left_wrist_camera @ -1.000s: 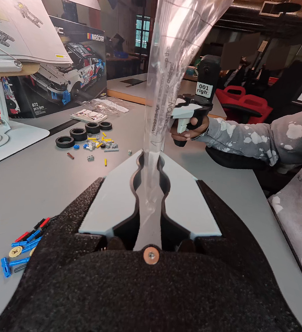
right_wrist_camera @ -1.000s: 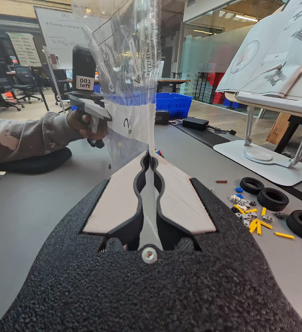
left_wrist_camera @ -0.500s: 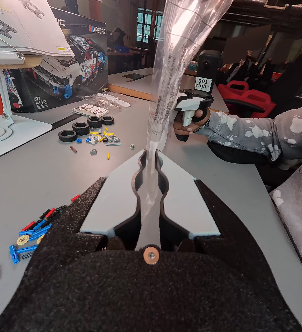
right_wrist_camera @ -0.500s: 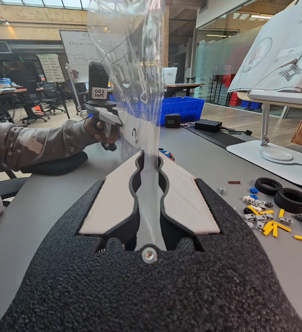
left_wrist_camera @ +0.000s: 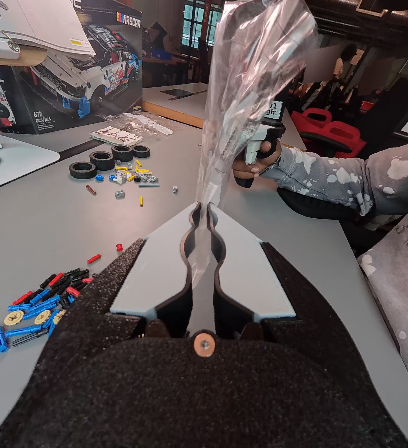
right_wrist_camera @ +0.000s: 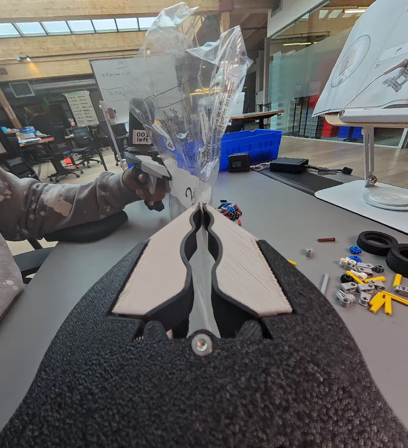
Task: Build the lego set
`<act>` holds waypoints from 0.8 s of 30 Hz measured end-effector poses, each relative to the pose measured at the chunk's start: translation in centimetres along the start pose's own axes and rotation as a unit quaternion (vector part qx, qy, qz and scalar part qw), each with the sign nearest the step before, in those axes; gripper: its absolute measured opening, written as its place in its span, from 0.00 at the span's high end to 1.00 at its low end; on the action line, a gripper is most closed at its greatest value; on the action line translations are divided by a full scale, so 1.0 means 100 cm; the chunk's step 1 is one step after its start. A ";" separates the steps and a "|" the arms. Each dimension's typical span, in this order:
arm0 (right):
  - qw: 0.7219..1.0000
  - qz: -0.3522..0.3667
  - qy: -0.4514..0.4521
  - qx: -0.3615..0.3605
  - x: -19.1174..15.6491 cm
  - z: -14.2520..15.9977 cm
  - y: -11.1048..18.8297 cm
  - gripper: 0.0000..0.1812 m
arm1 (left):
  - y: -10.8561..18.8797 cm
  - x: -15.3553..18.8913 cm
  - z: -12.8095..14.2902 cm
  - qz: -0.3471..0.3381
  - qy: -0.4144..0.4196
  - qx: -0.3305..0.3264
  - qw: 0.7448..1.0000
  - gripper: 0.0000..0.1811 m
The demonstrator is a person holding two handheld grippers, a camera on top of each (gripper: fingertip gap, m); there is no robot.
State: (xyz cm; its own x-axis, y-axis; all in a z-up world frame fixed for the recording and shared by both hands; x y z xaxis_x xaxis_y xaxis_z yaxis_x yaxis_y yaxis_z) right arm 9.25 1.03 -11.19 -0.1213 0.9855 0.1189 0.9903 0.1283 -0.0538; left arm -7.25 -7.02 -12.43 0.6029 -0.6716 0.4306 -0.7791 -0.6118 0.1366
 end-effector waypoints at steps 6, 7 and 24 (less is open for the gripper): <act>0.999 -0.031 -0.014 -0.002 -0.011 0.001 -0.005 1.00 | -0.001 -0.003 0.000 -0.001 0.023 0.000 1.000 0.99; 0.999 -0.038 -0.014 -0.003 -0.013 0.001 -0.006 1.00 | -0.002 -0.001 0.001 0.003 0.024 -0.001 1.000 0.99; 0.998 0.007 0.051 -0.023 -0.004 0.001 -0.002 1.00 | 0.007 0.000 -0.010 0.002 0.008 0.024 1.000 0.98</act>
State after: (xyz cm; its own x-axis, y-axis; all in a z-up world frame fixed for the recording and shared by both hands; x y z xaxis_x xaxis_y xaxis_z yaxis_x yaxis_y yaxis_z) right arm 9.14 0.63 -11.30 -0.1024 0.9702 0.2195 0.9942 0.1074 -0.0110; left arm -7.98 -7.04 -11.49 0.5966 -0.6681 0.4447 -0.7723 -0.6286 0.0918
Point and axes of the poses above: each gripper's, where its closed fingertips meet, y back along the fingers, z out of its underside, x = y × z across the jaws, the point moved 2 cm from there along y, back along the fingers, and after that the axes turned 14 degrees about y, right-handed, at the moved point
